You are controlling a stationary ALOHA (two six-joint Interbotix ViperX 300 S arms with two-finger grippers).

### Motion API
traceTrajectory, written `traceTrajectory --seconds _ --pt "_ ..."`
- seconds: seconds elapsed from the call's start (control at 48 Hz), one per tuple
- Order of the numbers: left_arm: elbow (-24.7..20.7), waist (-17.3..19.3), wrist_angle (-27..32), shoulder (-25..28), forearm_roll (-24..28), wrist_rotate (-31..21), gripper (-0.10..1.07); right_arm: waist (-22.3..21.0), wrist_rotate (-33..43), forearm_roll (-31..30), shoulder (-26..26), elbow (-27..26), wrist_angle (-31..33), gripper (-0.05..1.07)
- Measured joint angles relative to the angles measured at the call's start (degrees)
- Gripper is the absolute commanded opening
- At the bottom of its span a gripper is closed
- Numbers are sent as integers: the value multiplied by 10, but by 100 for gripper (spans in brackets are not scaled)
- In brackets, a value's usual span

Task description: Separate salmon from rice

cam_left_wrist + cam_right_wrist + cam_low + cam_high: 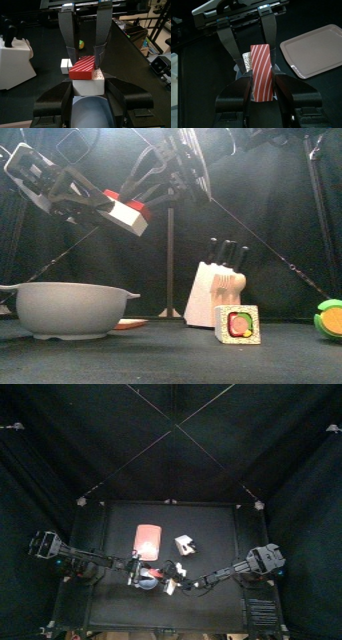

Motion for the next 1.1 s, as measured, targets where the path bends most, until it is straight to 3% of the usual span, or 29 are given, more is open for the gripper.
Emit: traceTrajectory --seconds 0.5,1.104 --pt "17 18 -1 -16 1 1 47 0 -2 2 0 0 0 56" --pt "103 37 -2 -132 0 1 47 1 -2 15 0 17 0 56"
